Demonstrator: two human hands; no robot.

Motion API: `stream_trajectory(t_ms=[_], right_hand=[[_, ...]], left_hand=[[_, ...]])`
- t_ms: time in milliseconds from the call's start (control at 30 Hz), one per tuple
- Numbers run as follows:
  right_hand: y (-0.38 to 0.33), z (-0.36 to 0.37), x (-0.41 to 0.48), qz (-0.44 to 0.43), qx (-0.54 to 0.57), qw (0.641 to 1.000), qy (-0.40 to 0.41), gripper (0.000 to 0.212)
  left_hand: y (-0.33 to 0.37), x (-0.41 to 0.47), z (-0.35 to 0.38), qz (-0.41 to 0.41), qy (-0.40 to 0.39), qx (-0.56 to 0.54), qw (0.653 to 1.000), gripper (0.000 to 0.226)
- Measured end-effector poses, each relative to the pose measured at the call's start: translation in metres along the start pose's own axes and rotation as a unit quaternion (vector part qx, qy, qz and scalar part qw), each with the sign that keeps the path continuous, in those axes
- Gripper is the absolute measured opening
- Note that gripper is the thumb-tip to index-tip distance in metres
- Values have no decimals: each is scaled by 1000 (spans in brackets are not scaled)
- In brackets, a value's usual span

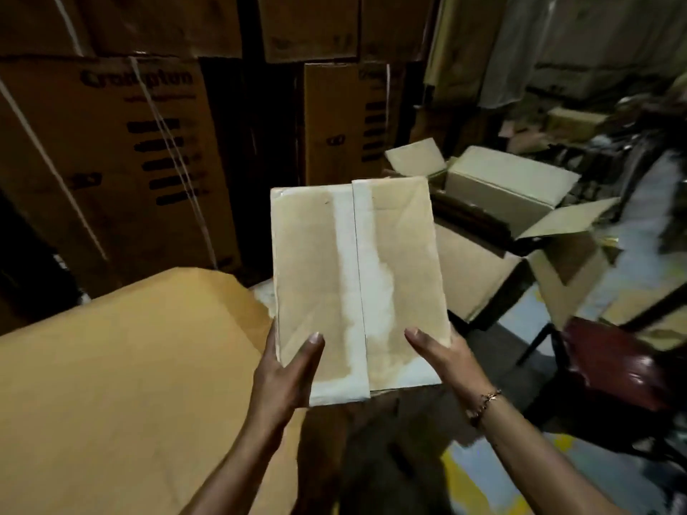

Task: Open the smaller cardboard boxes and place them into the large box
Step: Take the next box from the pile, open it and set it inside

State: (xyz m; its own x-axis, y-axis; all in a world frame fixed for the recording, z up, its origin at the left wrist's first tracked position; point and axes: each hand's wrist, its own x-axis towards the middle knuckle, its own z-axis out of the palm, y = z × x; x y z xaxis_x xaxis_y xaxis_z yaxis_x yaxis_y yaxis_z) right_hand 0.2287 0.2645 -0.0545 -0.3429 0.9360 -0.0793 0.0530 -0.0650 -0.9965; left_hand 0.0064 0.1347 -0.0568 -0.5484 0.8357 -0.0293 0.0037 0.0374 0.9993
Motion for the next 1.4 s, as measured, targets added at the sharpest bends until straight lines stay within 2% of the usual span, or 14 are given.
stream_trajectory(t_ms=[67,133,300,400,533,633,700,767,800,900,1067,1133,1200,1400], right_hand=[[-14,-47,17,-19,2,1000,14,62],[-33,-90,36,-41,-4,999,33,71],[-81,-177,86,-87,7,994,71,84],[-109,-219,115,-116,-4,989,91,70],[-143,-276,170,-150,-17,984,96,47],[-161,-314,222,-166,-27,981,100,66],[-170,-338,257,-170,-30,979,107,80],[-180,-361,287,-171,-27,979,112,82],[-185,-372,299,-170,-36,978,111,76],[-194,-403,337,-164,-71,980,85,59],[-199,-439,411,-153,-186,969,53,96],[-197,-451,446,-151,-201,968,15,95],[-190,-463,479,-135,-222,965,-35,80],[-156,-493,576,-117,-287,929,-202,61]], left_hand=[[12,17,49,23,-7,0,1000,71],[29,34,94,44,-9,-9,999,71],[73,79,190,89,-33,-42,995,57],[96,111,243,121,-48,-52,990,54],[124,162,309,165,-53,-53,983,63],[139,206,355,197,-54,-52,977,61],[146,237,385,195,-49,-47,979,69],[154,265,415,194,-43,-48,979,76],[155,278,430,190,-45,-45,980,76],[161,306,466,183,-46,-38,981,68],[159,345,502,139,-17,-2,990,64],[154,358,514,117,6,11,993,51],[144,366,527,103,36,35,993,41],[100,387,571,20,113,69,991,93]])
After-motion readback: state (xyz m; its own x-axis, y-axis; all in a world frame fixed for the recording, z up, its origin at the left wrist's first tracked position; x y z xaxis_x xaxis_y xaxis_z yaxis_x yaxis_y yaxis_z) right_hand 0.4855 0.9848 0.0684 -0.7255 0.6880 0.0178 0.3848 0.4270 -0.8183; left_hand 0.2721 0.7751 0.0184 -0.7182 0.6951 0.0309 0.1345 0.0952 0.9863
